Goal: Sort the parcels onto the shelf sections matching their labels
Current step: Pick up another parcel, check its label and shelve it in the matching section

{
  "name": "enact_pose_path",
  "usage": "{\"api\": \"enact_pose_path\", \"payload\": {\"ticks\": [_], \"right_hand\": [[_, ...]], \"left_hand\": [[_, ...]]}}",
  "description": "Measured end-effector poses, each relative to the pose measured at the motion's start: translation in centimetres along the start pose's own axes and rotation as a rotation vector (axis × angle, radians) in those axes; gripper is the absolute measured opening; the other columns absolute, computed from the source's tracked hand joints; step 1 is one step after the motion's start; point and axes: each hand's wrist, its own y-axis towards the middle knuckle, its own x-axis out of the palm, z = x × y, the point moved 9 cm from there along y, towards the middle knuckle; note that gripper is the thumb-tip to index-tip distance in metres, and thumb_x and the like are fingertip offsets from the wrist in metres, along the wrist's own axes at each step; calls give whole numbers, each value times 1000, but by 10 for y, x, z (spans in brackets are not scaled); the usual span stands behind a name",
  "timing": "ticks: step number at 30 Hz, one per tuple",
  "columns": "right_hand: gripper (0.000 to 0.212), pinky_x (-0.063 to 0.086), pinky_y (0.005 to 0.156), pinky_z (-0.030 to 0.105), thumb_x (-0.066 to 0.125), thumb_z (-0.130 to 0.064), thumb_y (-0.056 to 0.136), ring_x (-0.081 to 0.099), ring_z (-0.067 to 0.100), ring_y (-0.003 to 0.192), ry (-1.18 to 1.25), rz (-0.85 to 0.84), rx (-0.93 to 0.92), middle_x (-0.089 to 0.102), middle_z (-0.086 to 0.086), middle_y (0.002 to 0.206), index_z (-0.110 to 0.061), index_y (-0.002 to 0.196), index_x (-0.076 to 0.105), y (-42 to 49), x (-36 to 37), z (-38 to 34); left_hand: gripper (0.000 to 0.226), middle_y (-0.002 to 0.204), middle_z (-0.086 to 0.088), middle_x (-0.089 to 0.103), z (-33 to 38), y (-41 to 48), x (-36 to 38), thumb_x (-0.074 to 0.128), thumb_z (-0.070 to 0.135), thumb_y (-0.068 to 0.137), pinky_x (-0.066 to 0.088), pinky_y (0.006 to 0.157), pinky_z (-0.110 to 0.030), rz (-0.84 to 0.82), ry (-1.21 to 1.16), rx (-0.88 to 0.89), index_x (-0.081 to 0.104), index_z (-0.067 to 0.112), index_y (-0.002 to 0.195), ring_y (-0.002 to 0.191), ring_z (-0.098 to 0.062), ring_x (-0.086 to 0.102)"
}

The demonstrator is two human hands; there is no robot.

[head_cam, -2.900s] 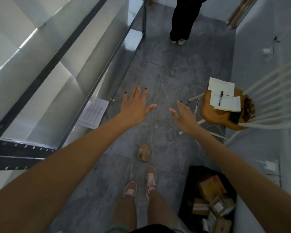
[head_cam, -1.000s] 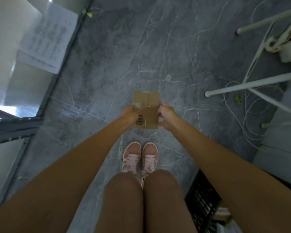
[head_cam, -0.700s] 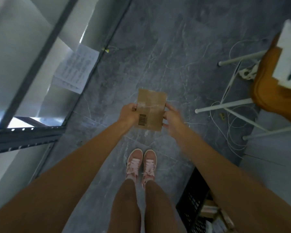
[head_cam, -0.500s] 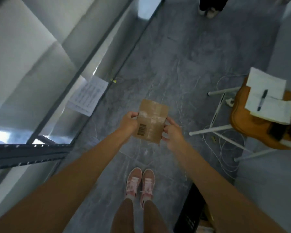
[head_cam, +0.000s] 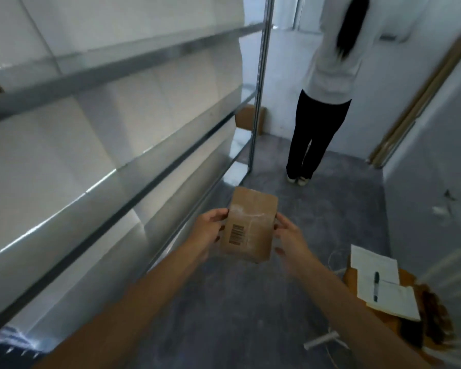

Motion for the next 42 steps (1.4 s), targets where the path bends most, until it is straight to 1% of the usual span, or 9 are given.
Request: {"api": "enact_pose_path", "payload": {"ticks": [2, 6, 10, 15, 20, 22, 26, 36, 42], "right_hand": [[47, 40, 67, 24, 34, 9, 91, 60, 19, 85, 5, -17, -95, 62, 2, 94, -16, 124, 55, -16, 3, -50], [51, 45, 65, 27, 35, 6, 93, 57, 8, 80, 58, -36, -265, 64, -1, 97, -26, 128, 52, -51, 8, -136], [48, 46, 70, 26, 34, 6, 94, 56, 7, 81, 63, -92, -433, 63, -7, 90, -31, 116, 55, -92, 17, -202], [47, 46, 83, 31, 34, 5, 94, 56, 7, 85, 29, -139, -555, 60, -7, 90, -37, 95, 56, -129, 26, -244], [51, 49, 74, 21, 35, 7, 94, 57, 9, 97, 30, -184, -622, 59, -7, 106, -30, 126, 52, -144, 38, -255], [60, 49, 84, 24, 37, 8, 92, 55, 13, 110, 42, -216, -616, 57, -6, 119, -28, 140, 43, -144, 46, -255], [59, 47, 94, 34, 34, 10, 92, 56, 15, 113, 56, -296, -670, 64, -12, 113, -36, 126, 50, -158, 68, -262], [52, 48, 80, 26, 39, 4, 95, 57, 7, 106, 81, -549, -649, 66, -15, 112, -43, 115, 53, -199, 122, -237], [49, 41, 103, 51, 45, -6, 96, 45, 21, 128, 42, -665, -604, 49, -5, 141, -42, 130, 46, -234, 152, -201]], "left_hand": [[34, 111, -5, 65, 59, -18, -3, 40, -6, 93, 49, 88, -36, 2, -9, 126, 61, 12, 114, 102, -23, 60], [33, 120, -7, 66, 150, -53, -13, 51, 0, 92, 52, 91, -33, 45, -36, 333, 60, 8, 123, 107, -20, 62], [30, 116, -1, 68, 214, -93, -21, 51, 4, 93, 53, 83, -25, 38, -102, 499, 63, 14, 119, 99, -14, 65], [32, 120, -2, 67, 254, -126, -36, 52, 4, 93, 52, 93, -32, 46, -117, 615, 64, 13, 121, 108, -17, 64], [31, 119, 1, 67, 274, -144, -54, 56, 3, 91, 53, 68, -11, 59, -124, 675, 65, 15, 118, 98, -10, 65], [33, 120, 0, 66, 280, -149, -63, 56, 0, 90, 54, 80, -15, 94, -101, 707, 64, 12, 120, 103, -11, 64], [32, 123, 4, 64, 282, -166, -84, 56, 2, 91, 42, 106, -38, 152, -55, 731, 64, 19, 116, 118, -16, 56], [32, 137, 5, 52, 238, -238, -142, 56, 12, 91, 37, 110, -49, 279, -131, 699, 56, 27, 120, 130, -19, 45], [34, 133, 4, 55, 202, -298, -171, 57, 13, 91, 44, 105, -45, 440, -144, 702, 56, 23, 123, 127, -19, 49]]}}
